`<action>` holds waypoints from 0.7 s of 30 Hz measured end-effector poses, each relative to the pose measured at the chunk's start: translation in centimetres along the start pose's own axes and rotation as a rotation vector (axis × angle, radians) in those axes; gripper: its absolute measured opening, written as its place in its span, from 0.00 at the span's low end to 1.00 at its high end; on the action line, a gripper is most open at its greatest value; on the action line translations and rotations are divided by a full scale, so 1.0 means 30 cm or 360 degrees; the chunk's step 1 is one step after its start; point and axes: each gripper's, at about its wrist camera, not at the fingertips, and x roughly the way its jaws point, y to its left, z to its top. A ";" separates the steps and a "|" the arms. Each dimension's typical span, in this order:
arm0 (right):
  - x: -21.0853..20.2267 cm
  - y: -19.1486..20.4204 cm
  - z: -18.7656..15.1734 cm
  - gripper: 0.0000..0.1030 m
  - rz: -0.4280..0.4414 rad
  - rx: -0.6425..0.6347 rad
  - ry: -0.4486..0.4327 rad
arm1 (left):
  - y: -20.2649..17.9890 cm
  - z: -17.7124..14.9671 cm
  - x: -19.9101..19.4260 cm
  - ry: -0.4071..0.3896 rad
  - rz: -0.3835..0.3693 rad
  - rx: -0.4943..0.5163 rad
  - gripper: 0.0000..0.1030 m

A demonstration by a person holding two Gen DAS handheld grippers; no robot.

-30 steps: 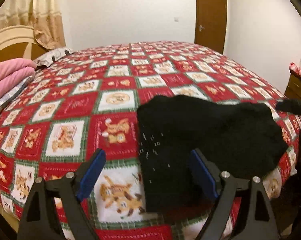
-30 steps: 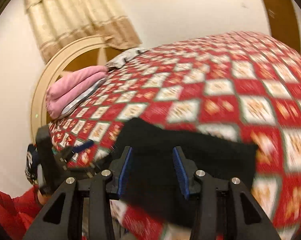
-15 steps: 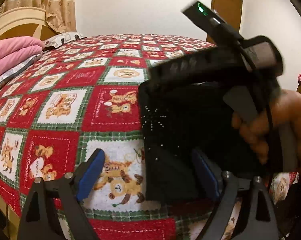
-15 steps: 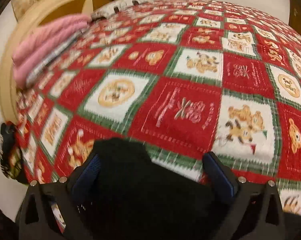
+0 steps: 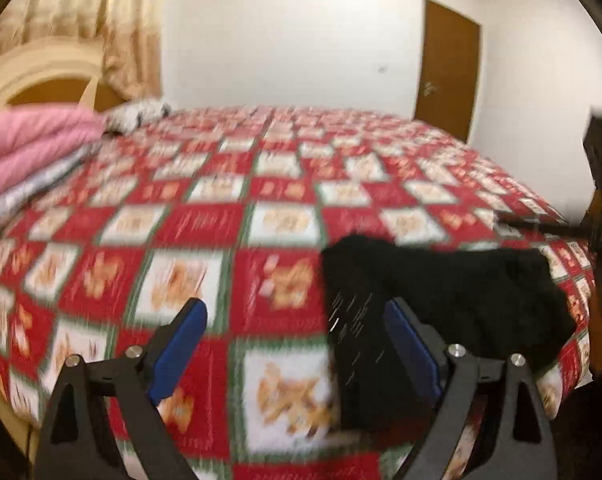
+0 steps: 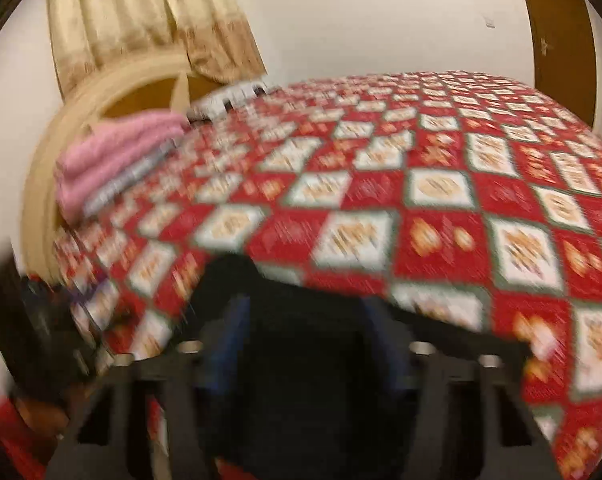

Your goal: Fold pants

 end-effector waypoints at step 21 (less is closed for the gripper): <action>-0.179 -0.451 -0.376 0.85 -0.0084 0.0935 -0.0209 | -0.125 -0.016 0.211 0.0295 -0.0024 0.0015 0.99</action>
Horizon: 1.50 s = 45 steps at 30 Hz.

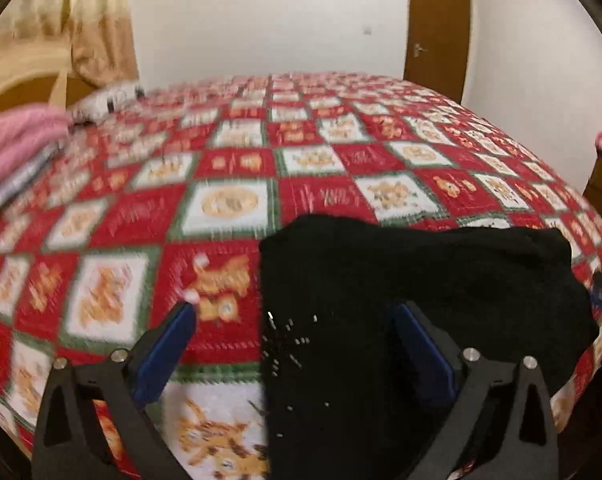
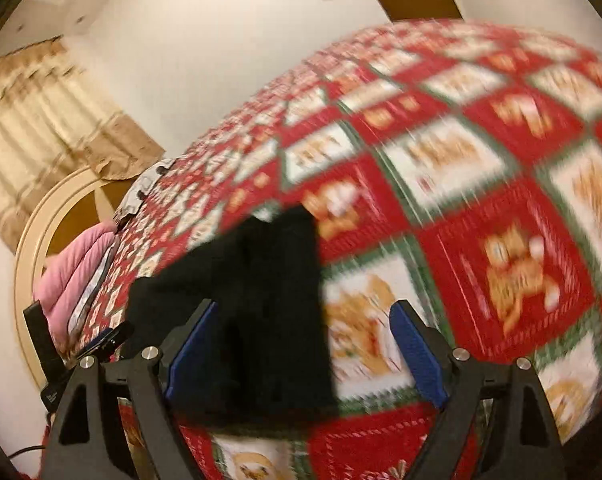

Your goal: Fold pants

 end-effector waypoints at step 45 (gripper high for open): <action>0.104 0.225 -0.131 0.51 -0.0137 -0.0407 0.0103 | -0.048 -0.038 -0.010 0.0148 -0.0111 -0.0103 0.56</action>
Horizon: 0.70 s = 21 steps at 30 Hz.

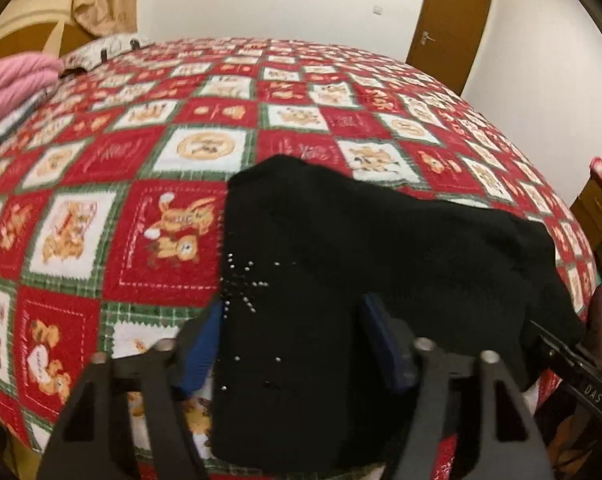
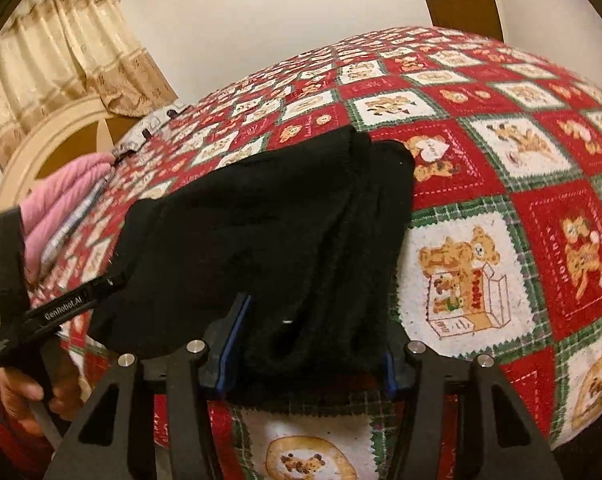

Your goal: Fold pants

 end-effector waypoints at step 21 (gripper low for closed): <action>-0.101 0.144 0.024 0.36 -0.0215 -0.0357 -0.0169 | -0.041 0.003 -0.097 -0.0203 0.0060 0.0095 0.18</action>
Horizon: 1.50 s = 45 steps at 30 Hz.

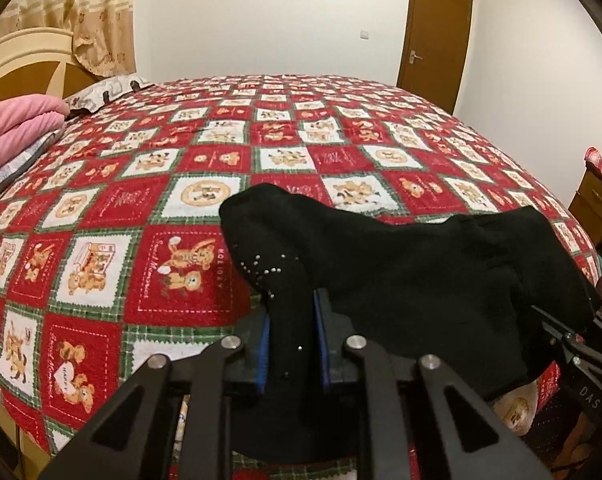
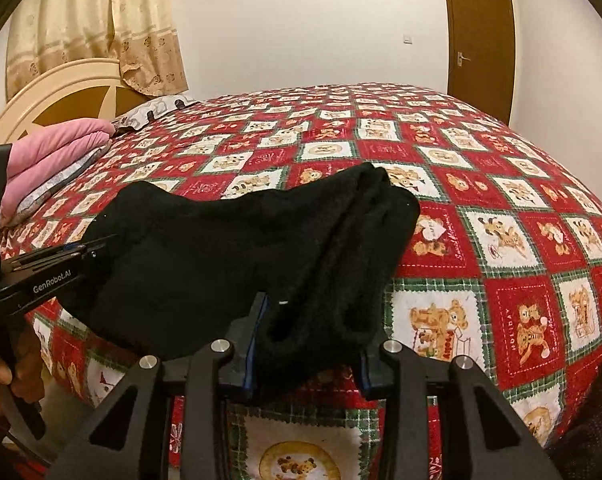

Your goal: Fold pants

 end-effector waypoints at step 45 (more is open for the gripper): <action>0.345 0.795 0.537 0.36 0.0342 -0.0637 -0.0409 | 0.634 0.337 -0.010 -0.0390 0.0703 -0.0271 0.18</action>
